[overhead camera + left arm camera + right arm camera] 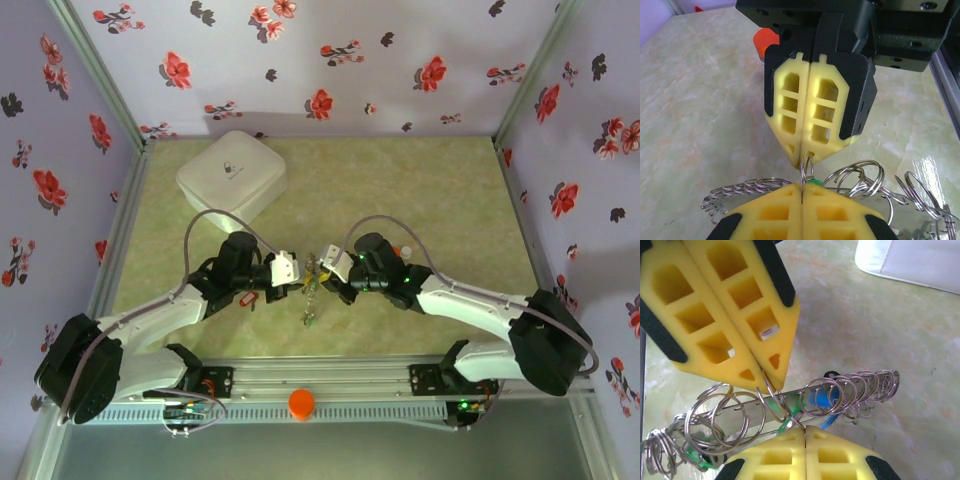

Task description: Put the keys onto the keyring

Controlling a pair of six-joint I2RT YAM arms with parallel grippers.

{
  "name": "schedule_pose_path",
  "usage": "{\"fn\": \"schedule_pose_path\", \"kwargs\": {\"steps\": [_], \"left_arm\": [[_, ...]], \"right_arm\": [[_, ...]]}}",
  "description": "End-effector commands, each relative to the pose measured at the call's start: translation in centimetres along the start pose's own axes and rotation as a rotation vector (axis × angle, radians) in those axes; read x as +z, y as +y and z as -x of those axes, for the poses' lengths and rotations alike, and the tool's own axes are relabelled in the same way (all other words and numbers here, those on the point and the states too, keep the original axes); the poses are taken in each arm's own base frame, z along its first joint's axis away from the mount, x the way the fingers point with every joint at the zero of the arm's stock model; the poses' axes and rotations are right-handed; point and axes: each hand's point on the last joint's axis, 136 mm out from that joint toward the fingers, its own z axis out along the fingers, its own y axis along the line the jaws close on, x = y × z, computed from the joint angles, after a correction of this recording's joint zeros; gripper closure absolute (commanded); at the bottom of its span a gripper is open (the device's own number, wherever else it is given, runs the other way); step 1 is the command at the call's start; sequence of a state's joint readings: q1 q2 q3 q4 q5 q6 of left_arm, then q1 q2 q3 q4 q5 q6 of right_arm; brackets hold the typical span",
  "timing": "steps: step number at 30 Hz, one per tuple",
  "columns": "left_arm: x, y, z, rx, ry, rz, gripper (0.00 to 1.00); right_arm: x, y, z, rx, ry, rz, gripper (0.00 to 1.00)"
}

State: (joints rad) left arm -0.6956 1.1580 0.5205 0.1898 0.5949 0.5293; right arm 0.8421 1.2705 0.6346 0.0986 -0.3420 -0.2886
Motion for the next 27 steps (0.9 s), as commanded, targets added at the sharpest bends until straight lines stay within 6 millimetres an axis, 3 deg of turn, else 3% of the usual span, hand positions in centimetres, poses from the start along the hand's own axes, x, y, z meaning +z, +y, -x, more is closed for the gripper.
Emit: {"fn": "schedule_pose_path", "kwargs": {"steps": [1, 8, 14, 27], "left_arm": [[-0.3, 0.4, 2.2, 0.042, -0.087, 0.018, 1.00], [-0.3, 0.4, 2.3, 0.043, -0.088, 0.014, 1.00], [-0.2, 0.4, 2.4, 0.041, -0.090, 0.007, 1.00], [-0.1, 0.3, 2.6, 0.028, -0.098, -0.005, 1.00]], "right_arm": [[-0.7, -0.7, 0.6, -0.003, -0.033, -0.049, 0.88], [-1.9, 0.8, 2.5, -0.048, -0.149, 0.008, 0.80], [-1.8, 0.6, 3.3, -0.060, -0.181, 0.003, 0.81], [-1.1, 0.5, 3.1, -0.068, -0.180, 0.008, 0.87]]}}
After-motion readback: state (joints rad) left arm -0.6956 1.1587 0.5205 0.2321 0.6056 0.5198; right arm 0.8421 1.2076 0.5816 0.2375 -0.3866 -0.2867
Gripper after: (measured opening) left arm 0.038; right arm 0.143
